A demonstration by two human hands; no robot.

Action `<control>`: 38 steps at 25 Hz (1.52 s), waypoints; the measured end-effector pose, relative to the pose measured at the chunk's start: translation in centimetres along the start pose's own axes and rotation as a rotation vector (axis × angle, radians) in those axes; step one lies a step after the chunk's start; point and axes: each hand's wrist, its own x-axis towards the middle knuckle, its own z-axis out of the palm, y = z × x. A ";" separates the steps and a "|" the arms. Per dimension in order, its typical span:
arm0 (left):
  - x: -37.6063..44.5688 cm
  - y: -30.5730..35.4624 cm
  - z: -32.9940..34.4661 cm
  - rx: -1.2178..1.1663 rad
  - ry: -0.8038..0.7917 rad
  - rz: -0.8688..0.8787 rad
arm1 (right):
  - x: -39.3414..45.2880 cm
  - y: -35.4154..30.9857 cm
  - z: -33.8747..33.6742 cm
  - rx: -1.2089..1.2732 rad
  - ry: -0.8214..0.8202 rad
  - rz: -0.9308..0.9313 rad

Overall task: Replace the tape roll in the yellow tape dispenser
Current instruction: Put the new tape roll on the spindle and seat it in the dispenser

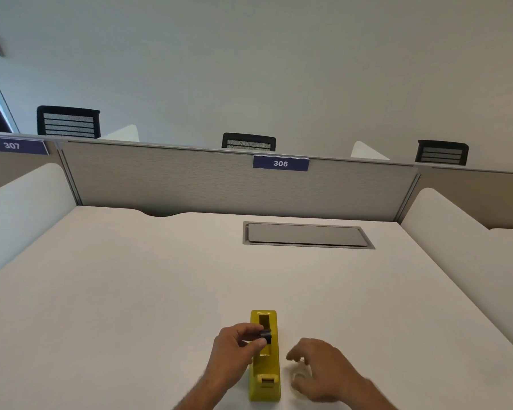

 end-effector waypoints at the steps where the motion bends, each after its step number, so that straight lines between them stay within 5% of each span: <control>1: -0.1 0.0 0.1 -0.011 -0.007 -0.002 | -0.3 0.2 0.1 -0.051 -0.050 -0.019; 6: -0.5 0.2 0.3 -0.052 -0.015 -0.007 | -1.1 0.5 1.2 -0.062 -0.025 -0.004; 13: -1.1 0.6 0.6 -0.108 -0.035 -0.033 | -0.8 0.2 1.4 0.722 0.243 0.178; 19: -1.8 1.4 0.8 -0.196 -0.058 -0.048 | -0.4 -1.3 0.5 1.095 0.348 0.210; 38: -2.0 1.9 0.5 -0.170 -0.116 -0.022 | -0.3 -2.6 -0.2 1.329 0.268 0.144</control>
